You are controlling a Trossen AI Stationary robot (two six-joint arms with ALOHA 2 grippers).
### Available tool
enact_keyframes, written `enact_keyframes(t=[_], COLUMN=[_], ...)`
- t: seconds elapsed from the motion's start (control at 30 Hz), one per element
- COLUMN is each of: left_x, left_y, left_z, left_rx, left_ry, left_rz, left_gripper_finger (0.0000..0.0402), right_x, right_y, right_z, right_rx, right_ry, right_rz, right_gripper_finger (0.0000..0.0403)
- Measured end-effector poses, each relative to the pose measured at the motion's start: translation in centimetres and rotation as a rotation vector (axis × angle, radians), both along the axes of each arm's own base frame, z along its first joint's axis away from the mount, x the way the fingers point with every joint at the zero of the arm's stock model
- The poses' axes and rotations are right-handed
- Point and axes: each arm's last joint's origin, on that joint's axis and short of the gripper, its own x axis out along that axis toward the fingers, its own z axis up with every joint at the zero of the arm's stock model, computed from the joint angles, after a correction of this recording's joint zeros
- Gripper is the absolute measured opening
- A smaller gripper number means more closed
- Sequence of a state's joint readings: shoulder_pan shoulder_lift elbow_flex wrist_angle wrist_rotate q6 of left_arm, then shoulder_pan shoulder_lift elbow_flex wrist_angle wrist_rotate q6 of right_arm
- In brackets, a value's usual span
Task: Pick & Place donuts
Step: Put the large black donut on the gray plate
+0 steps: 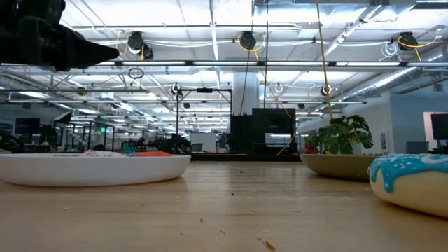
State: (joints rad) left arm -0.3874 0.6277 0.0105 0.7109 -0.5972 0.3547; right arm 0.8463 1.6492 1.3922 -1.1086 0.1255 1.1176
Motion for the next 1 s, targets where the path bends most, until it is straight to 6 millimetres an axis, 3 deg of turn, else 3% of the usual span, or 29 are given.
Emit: enact_keyframes(t=[0.23, 0.37, 0.7, 1.0], left_x=[0.0, 0.0, 0.0, 0.0], left_y=[0.0, 0.0, 0.0, 0.0], left_z=[0.0, 0.0, 0.0, 0.0], left_rx=[0.061, 0.063, 0.048, 0.032], left_ry=[0.013, 0.013, 0.010, 0.008], left_rz=[0.005, 0.005, 0.002, 0.000], left_gripper_finger=[0.0006, 0.0006, 0.0006, 0.0006], right_x=[0.1, -0.5, -1.5, -2.5], right_y=[0.1, -0.6, -1.9, -2.7], right_z=[-1.3, -3.0, -8.0, -10.8], right_rx=[-0.055, -0.099, -0.060, 0.020], right_ry=[0.038, 0.081, 0.129, 0.191], right_rz=[0.039, 0.008, -0.005, -0.027], right_gripper_finger=[0.0201, 0.0241, 0.0243, 0.0238])
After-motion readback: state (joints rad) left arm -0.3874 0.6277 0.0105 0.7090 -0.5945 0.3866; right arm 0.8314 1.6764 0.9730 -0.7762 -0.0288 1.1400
